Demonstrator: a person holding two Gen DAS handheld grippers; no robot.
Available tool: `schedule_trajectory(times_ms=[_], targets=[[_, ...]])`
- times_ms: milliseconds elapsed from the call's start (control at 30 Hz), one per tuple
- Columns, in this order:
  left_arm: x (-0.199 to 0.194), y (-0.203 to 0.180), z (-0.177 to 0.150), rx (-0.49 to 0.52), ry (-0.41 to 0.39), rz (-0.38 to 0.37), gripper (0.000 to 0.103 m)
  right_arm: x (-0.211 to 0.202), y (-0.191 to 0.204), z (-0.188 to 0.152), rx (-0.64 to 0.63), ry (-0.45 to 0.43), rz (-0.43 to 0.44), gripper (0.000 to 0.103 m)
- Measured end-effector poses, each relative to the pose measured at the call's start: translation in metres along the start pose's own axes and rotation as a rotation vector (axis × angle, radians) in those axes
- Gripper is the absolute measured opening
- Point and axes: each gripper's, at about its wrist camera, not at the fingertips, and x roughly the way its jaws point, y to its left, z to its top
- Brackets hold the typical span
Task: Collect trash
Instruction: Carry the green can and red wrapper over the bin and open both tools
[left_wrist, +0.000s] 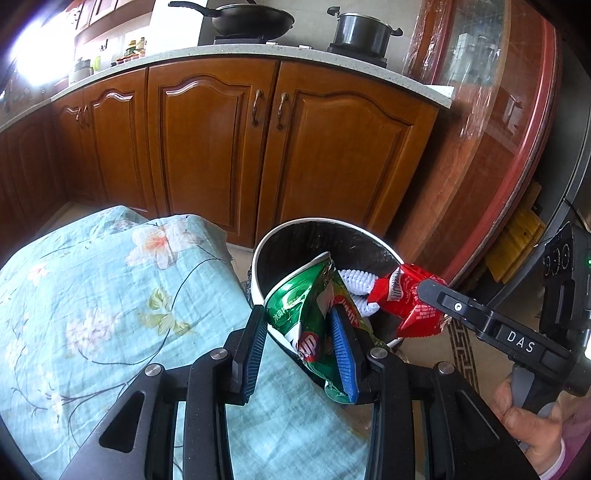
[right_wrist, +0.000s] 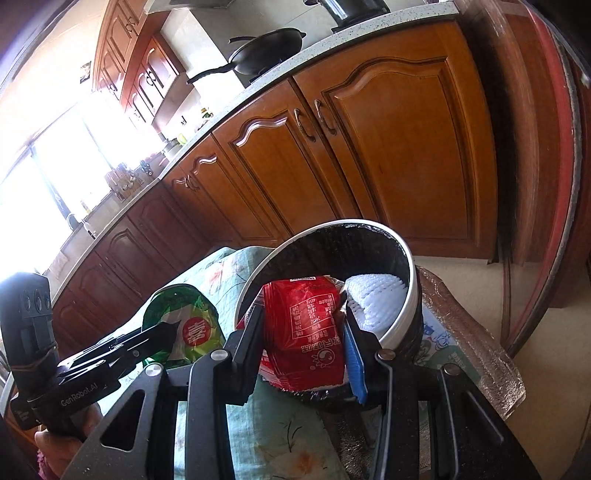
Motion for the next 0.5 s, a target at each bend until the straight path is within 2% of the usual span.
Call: schedule_trajectory(times_ms=[467,500], targets=[[0.037,-0.017,0.027,0.014,0.031,0.037,0.034,0.017,-0.008,0.023,-0.032,0.032,-0.034,0.04],[0.04,-0.018,0.028,0.028,0.039,0.018,0.034,0.018,-0.008,0.024,-0.034,0.034,-0.04,0.04]])
